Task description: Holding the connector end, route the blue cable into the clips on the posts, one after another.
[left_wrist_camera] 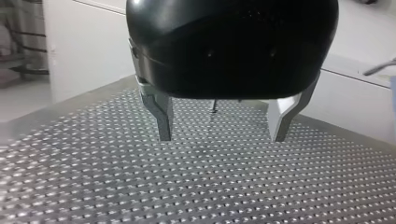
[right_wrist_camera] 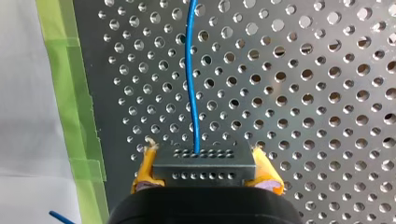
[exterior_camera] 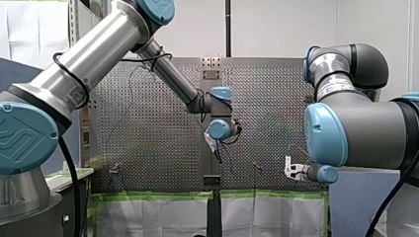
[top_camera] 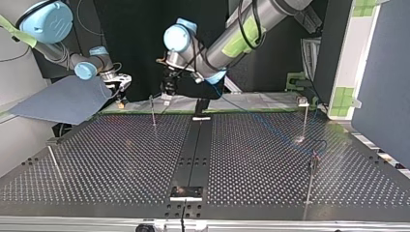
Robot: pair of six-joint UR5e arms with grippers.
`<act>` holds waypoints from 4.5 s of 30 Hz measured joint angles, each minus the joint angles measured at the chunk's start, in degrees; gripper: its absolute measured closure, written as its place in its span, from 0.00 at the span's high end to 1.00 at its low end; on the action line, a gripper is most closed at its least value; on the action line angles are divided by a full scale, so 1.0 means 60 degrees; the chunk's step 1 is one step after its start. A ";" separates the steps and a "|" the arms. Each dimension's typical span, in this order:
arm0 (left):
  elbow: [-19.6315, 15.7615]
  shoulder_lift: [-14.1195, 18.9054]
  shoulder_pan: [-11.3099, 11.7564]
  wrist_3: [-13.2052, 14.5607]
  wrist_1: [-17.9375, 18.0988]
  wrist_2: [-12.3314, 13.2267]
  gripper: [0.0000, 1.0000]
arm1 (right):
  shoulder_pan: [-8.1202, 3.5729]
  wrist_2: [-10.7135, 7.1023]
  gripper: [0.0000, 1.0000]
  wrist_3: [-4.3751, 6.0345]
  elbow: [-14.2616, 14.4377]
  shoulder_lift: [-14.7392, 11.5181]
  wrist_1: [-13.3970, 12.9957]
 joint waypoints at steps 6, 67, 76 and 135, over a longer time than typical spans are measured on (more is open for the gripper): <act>-0.0483 0.0483 0.0067 -0.0162 -0.0189 -0.0142 1.00 | 0.0035 0.0001 0.00 -0.0045 0.0001 -0.0001 0.0044; -0.6289 0.6143 -0.0058 -0.0530 0.1150 -0.1324 1.00 | -0.0396 0.0516 0.00 -0.1291 0.0810 -0.1960 0.1058; -0.7206 0.6156 -0.0027 -0.0507 0.1304 -0.1204 1.00 | -0.0407 0.0161 0.00 -0.1276 0.0823 -0.2810 0.0994; -0.8513 0.6116 0.0026 -0.0304 0.1593 -0.0720 1.00 | -0.0308 -0.0952 0.00 -0.1209 0.0814 -0.3077 0.0975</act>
